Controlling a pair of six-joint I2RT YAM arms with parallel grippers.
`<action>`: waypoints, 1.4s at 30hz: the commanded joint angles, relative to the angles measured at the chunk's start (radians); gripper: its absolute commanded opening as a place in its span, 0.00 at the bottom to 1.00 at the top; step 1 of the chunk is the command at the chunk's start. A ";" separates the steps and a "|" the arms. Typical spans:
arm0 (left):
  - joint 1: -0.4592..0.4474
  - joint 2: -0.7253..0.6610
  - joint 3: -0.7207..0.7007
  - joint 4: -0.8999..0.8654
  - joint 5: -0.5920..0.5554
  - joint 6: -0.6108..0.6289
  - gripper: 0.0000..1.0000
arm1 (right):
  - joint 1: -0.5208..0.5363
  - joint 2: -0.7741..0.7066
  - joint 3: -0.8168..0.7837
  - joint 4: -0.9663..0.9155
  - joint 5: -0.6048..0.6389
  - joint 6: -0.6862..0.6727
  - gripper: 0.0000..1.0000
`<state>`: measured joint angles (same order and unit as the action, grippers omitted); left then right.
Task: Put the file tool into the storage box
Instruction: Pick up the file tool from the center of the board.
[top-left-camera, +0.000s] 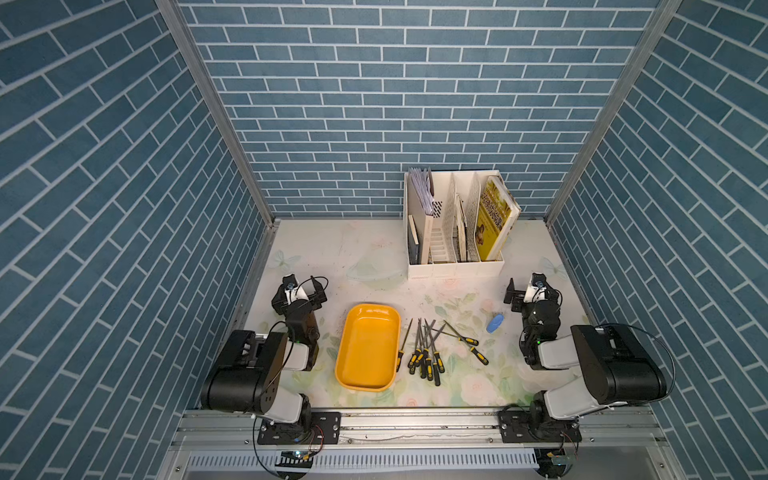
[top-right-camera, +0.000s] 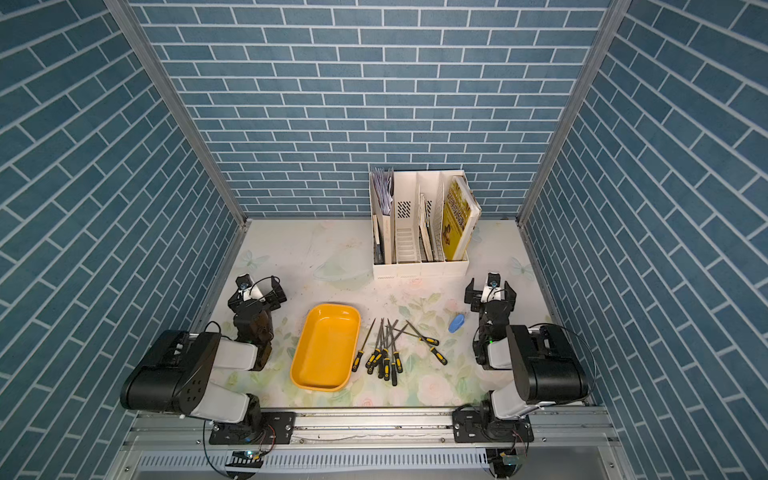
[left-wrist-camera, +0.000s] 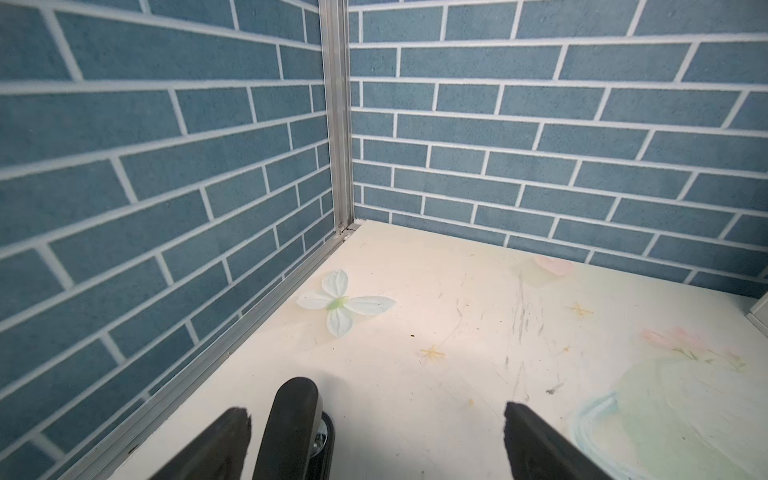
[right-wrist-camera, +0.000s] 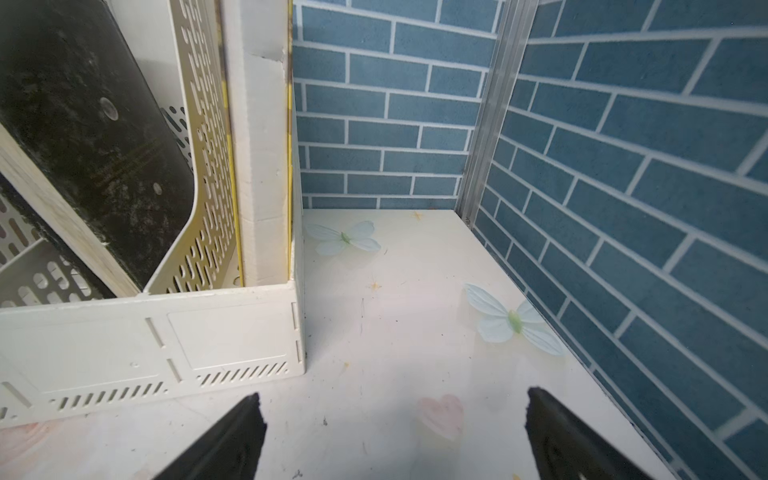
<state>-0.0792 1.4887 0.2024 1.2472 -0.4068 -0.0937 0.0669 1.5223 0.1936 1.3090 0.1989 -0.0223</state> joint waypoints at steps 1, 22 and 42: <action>-0.005 0.005 0.003 0.009 -0.010 0.002 1.00 | -0.002 0.005 0.000 0.015 0.014 0.027 1.00; -0.029 -0.049 0.044 -0.085 -0.009 0.038 1.00 | 0.015 -0.130 0.066 -0.197 0.088 0.029 1.00; -0.602 -0.509 0.677 -1.758 0.140 -0.681 1.00 | 0.475 -0.600 0.547 -1.964 -0.122 0.626 0.94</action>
<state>-0.5964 1.0016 0.9272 -0.3099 -0.3267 -0.6186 0.5190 0.9516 0.8104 -0.4519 0.1097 0.4534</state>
